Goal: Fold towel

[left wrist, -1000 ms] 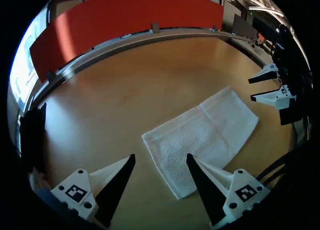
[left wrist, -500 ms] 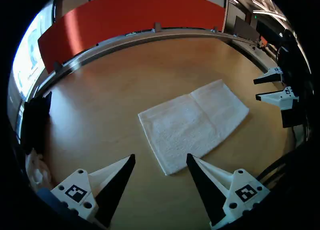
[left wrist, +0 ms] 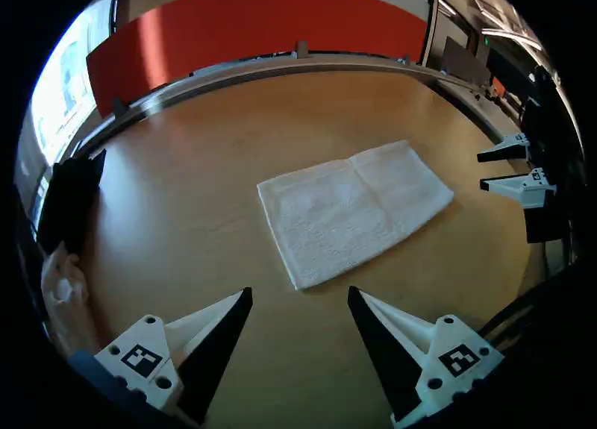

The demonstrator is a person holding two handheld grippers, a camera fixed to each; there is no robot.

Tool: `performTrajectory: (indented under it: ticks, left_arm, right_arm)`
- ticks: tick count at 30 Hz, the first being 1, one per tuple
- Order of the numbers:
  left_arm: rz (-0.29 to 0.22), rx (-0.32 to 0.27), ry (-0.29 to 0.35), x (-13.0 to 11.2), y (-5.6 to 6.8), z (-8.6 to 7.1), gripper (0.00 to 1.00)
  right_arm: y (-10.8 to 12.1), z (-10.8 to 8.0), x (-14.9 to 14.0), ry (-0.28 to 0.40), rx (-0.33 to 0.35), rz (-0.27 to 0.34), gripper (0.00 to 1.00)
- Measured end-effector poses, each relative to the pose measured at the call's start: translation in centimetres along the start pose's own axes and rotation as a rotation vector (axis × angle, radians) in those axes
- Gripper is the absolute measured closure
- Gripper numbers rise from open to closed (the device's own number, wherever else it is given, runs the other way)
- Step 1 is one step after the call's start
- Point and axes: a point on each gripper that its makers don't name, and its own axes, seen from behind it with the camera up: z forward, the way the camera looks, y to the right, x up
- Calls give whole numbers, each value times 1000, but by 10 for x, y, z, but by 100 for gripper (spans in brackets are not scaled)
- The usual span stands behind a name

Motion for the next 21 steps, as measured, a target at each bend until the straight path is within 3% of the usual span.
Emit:
performTrajectory:
  ticks: [11, 21]
  left_arm:
    - [-78, 74, 36, -19, -11, -27, 5]
    - [-194, 144, 65, -44, -20, -51, 5]
  right_arm:
    - [-3, 11, -1, -29, 61, -107, 4]
    - [-7, 24, 2, -53, 115, -193, 4]
